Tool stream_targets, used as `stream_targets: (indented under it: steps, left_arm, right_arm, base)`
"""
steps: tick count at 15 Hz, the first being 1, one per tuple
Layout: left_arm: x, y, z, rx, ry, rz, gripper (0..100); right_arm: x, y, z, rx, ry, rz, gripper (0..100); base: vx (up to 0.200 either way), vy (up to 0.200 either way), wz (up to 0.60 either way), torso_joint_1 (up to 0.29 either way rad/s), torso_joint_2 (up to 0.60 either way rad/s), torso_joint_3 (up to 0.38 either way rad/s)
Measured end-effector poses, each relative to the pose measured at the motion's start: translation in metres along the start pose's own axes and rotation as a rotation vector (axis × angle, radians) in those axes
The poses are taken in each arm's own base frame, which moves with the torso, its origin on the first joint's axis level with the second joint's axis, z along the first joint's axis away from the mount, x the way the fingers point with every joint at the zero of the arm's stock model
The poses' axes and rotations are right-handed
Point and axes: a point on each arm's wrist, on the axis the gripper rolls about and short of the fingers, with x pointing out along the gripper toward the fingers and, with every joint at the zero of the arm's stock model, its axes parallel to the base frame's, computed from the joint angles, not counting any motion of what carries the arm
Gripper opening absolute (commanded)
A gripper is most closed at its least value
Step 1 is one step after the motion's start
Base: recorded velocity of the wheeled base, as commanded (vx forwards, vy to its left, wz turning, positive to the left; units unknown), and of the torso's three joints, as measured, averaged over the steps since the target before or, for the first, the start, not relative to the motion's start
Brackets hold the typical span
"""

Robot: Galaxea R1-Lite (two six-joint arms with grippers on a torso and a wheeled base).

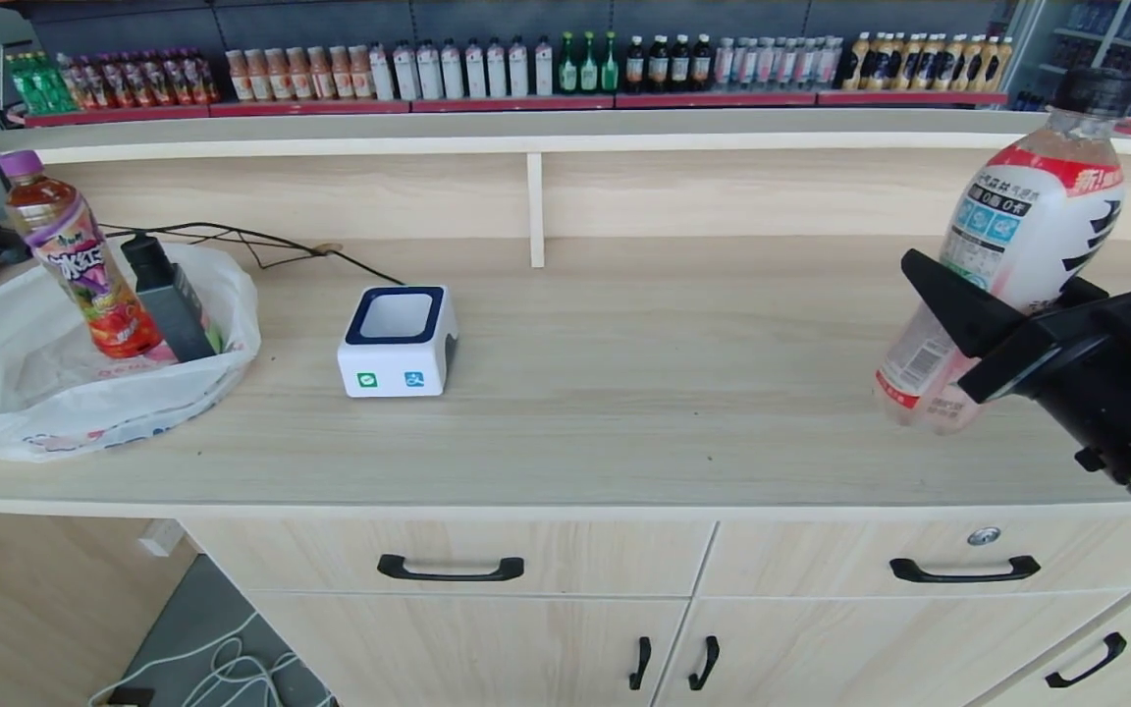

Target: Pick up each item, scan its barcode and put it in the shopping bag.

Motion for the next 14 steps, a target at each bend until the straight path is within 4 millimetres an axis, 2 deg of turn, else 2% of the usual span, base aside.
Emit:
stream_targets:
  steps: [14]
  left_arm:
    - [0.0, 0.0, 0.0, -0.005, 0.0, 0.001, 100]
  right_arm:
    - [-0.0079, -0.0001, -0.0069, 0.01, 0.008, 0.001, 0]
  base:
    - [0.0, 0.2, 0.0, 0.004, 0.0, 0.001]
